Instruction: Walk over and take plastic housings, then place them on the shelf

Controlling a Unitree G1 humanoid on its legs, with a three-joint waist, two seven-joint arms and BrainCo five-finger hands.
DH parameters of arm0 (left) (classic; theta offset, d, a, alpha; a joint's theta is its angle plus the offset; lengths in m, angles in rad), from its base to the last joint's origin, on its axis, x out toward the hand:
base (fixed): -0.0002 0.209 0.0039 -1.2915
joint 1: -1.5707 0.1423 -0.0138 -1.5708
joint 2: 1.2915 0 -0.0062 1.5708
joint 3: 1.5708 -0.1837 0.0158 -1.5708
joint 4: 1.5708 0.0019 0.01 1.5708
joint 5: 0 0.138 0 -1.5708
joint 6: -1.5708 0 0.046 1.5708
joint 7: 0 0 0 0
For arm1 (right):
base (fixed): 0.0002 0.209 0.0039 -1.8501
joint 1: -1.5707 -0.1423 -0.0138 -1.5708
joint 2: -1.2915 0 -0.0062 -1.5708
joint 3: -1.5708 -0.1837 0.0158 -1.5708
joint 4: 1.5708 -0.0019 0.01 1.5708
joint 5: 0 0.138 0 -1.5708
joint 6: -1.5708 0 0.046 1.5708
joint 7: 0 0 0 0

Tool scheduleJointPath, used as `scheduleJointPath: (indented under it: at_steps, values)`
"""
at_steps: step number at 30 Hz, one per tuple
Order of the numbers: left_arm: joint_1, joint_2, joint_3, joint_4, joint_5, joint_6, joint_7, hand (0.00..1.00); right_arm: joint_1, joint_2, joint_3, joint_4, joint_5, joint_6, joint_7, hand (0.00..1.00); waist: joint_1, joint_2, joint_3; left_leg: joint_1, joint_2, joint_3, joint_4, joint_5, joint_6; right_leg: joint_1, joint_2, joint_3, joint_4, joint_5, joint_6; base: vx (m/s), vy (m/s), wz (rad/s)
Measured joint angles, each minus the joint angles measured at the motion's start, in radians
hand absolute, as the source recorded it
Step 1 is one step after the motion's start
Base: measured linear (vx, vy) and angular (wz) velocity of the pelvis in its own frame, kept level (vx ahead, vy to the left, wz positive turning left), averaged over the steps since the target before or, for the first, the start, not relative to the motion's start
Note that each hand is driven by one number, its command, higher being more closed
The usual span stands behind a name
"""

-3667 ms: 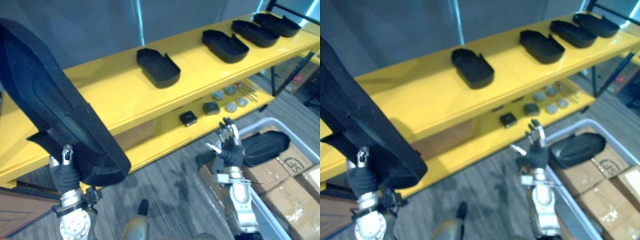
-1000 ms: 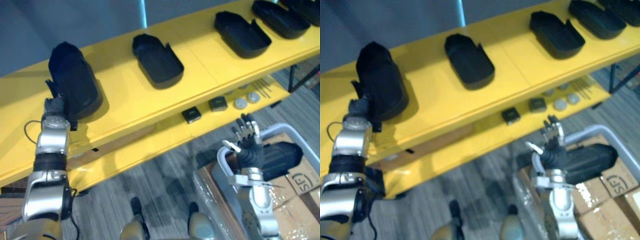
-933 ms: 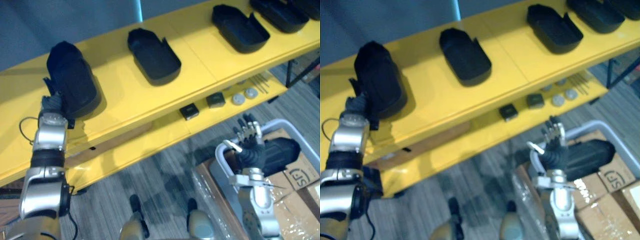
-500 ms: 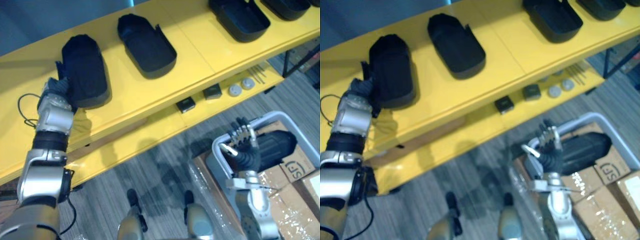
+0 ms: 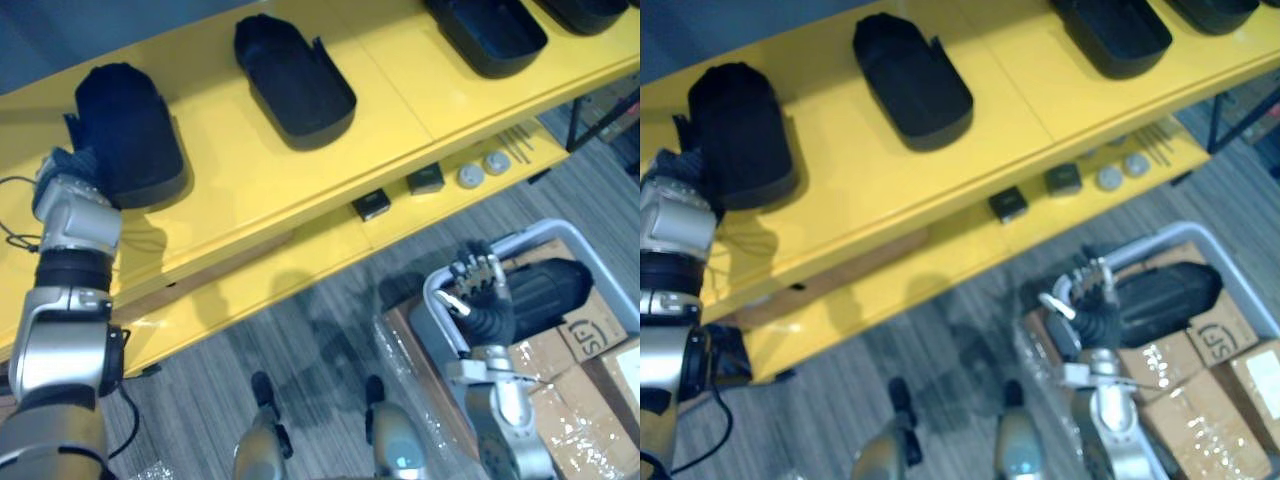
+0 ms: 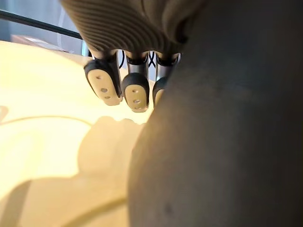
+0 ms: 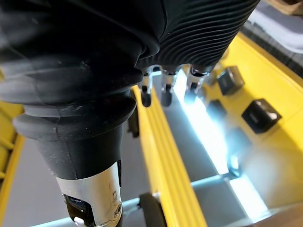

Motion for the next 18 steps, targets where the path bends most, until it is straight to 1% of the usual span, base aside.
scheduleJointPath:
  at_steps: [2,5,8,12,17,18]
  values:
    - [0.000,0.000,0.005,0.003,-0.005,-0.002,0.012,1.00,0.000,0.000,0.000,0.001,0.000,0.000,0.000,0.00,0.000,0.000,0.000,-0.010,0.000,-0.002,0.000,0.004,0.001,-0.011,0.000,-0.001,0.003,0.000,0.000,0.00,0.000,0.00]
    - [0.000,0.000,0.031,0.003,-0.005,-0.004,0.028,1.00,-0.002,0.000,0.002,0.003,0.000,0.000,0.000,0.00,0.000,-0.012,0.007,-0.014,0.000,-0.002,0.000,0.009,0.002,-0.022,0.000,0.000,0.017,-0.001,-0.001,0.00,0.000,0.00]
    - [0.000,0.000,0.031,0.003,-0.004,-0.006,0.034,1.00,-0.005,0.000,0.010,0.009,0.000,0.000,-0.002,0.00,0.000,-0.022,0.013,-0.014,0.000,-0.005,0.000,0.012,0.002,-0.023,0.000,-0.001,0.023,-0.004,-0.001,0.00,0.000,0.00]
    - [0.008,0.000,0.030,0.003,-0.003,-0.016,0.035,1.00,-0.020,-0.002,0.016,0.042,0.001,0.000,-0.003,0.00,0.000,-0.024,0.013,-0.014,0.000,-0.005,0.000,0.012,0.002,-0.023,-0.001,-0.001,0.024,-0.005,-0.001,0.00,0.000,0.00]
    - [0.010,0.000,0.030,0.004,-0.004,-0.022,0.035,1.00,-0.020,-0.016,0.016,0.042,0.001,-0.001,0.000,0.00,0.000,-0.024,0.013,-0.015,0.000,-0.005,0.000,0.012,0.002,-0.023,-0.001,-0.001,0.024,-0.005,-0.001,0.00,0.000,0.00]
    - [0.010,0.000,0.030,0.005,-0.004,-0.024,0.034,0.00,-0.021,-0.019,0.016,0.042,0.001,-0.001,0.001,0.00,0.000,-0.024,0.013,-0.015,0.000,-0.005,0.000,0.012,0.002,-0.023,-0.001,-0.001,0.024,-0.005,-0.001,0.00,0.000,0.00]
